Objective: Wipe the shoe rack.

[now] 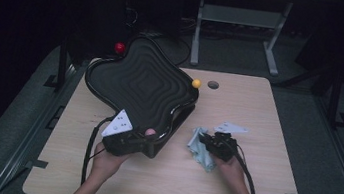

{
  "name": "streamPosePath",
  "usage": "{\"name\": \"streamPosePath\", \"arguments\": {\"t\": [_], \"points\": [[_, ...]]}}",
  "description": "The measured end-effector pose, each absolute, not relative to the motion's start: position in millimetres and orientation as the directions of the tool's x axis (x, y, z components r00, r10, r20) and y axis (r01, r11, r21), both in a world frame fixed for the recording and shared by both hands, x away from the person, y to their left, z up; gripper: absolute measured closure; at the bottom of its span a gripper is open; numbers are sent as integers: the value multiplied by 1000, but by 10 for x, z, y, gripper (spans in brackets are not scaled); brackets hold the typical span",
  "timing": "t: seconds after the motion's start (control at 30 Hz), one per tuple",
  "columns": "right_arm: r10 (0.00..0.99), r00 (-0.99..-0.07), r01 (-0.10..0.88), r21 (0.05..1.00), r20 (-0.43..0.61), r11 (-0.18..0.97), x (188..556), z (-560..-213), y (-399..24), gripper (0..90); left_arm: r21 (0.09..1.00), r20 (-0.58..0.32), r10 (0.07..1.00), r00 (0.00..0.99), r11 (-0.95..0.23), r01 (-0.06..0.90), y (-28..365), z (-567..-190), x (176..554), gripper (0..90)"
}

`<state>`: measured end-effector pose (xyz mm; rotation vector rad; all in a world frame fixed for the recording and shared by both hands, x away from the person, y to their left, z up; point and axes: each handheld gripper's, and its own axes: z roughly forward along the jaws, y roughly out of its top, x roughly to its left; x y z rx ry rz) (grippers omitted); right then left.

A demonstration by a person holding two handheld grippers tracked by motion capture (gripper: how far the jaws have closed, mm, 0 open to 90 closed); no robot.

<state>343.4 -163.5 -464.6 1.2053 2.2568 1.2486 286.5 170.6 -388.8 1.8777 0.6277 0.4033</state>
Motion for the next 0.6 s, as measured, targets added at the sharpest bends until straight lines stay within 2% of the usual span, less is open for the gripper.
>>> {"name": "streamPosePath", "arguments": {"t": [0.47,0.6], "points": [[908,-398,578,805,131,137,3229,-4641,-2765,814,921,-3,540,842,-327,213,1323,-3877,2865,607],[923,-362,581,805,127,118,3162,-4633,-2949,762,920,1,523,852,-335,205,1247,-3875,2857,606]]}}
